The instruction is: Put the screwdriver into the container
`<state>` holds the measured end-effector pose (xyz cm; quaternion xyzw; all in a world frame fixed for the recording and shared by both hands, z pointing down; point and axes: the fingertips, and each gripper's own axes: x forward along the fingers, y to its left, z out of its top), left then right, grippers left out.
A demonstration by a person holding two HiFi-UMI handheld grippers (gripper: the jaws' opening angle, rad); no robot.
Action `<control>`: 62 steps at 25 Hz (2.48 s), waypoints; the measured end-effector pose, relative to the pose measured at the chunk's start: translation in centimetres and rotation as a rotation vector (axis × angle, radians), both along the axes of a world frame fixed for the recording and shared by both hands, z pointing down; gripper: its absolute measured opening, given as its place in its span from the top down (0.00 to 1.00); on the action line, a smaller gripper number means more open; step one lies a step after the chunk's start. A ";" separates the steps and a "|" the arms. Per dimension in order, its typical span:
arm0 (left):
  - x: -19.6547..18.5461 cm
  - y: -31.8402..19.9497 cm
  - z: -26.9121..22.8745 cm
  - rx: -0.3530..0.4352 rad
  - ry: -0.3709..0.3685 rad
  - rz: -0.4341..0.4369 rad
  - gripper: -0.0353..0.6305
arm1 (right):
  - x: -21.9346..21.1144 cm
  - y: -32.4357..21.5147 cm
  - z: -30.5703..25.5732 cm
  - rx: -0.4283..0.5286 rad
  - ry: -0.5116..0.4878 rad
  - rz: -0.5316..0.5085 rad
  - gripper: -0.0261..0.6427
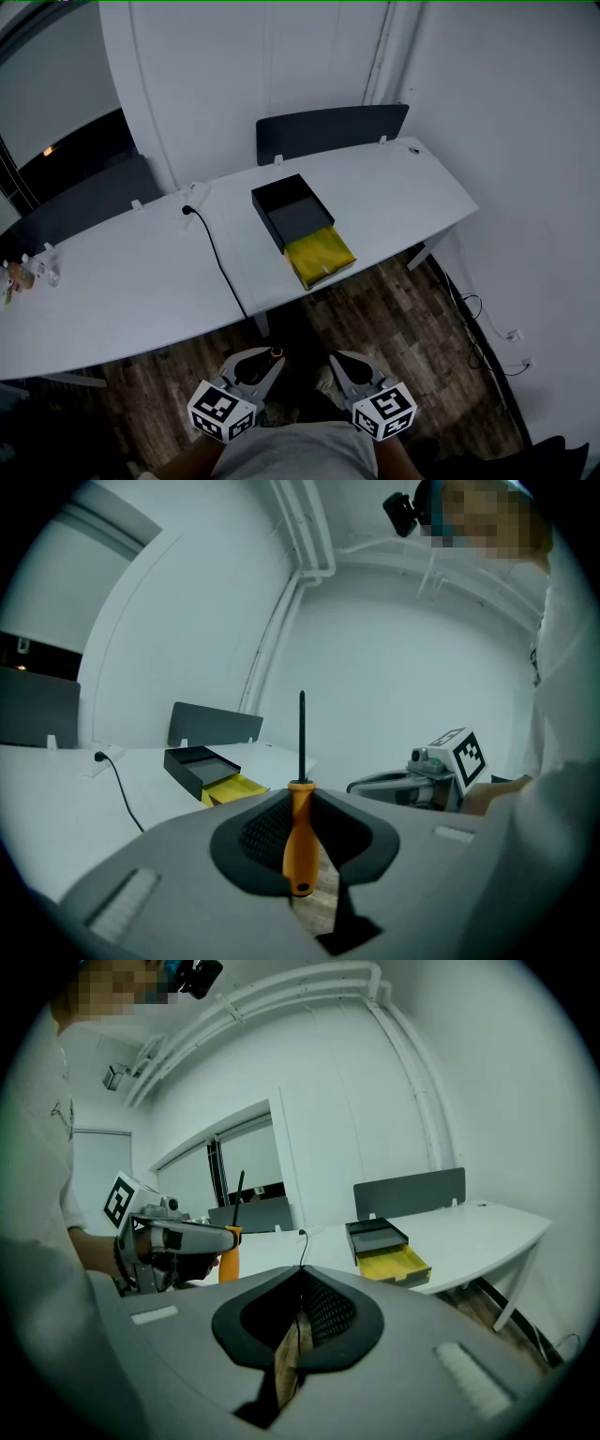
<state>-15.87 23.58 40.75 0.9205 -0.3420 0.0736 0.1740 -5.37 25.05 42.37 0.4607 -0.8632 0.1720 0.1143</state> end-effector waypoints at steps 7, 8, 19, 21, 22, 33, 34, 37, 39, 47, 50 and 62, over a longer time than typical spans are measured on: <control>0.9 -1.7 0.4 -0.012 0.004 -0.007 0.85 | 1.0 -1.6 0.5 -0.011 -0.001 -0.001 0.94; 1.2 -2.2 0.5 -0.015 0.004 -0.009 0.85 | 1.3 -2.1 0.6 -0.013 -0.002 -0.002 0.94; 5.3 -12.6 1.5 -0.019 -0.005 -0.071 0.85 | 5.6 -12.9 1.9 -0.023 -0.021 -0.056 0.94; 6.2 -15.0 1.3 -0.016 -0.003 -0.084 0.85 | 6.5 -15.4 1.7 -0.015 -0.020 -0.071 0.94; 6.7 -16.1 1.2 -0.015 -0.002 -0.089 0.85 | 7.1 -16.7 1.5 -0.012 -0.021 -0.076 0.94; 10.8 -24.8 1.1 -0.029 -0.019 -0.161 0.85 | 11.3 -26.3 1.8 -0.023 -0.045 -0.143 0.94; 11.1 -25.4 1.2 -0.030 -0.020 -0.168 0.85 | 11.6 -27.0 1.8 -0.024 -0.045 -0.151 0.94; 12.1 -27.3 1.4 -0.034 -0.019 -0.192 0.85 | 12.7 -29.2 1.8 -0.024 -0.043 -0.174 0.94; 12.7 -28.3 1.6 -0.039 -0.019 -0.206 0.85 | 13.2 -30.4 1.7 -0.023 -0.040 -0.193 0.94; 13.8 -30.3 2.1 -0.049 -0.025 -0.253 0.85 | 14.2 -33.2 2.1 -0.024 -0.039 -0.245 0.94; 13.6 -30.6 2.4 -0.063 -0.037 -0.262 0.85 | 14.2 -33.5 2.3 -0.032 -0.044 -0.254 0.94; 12.9 -31.7 3.0 -0.102 -0.083 -0.214 0.85 | 13.3 -34.5 2.4 -0.057 -0.050 -0.234 0.94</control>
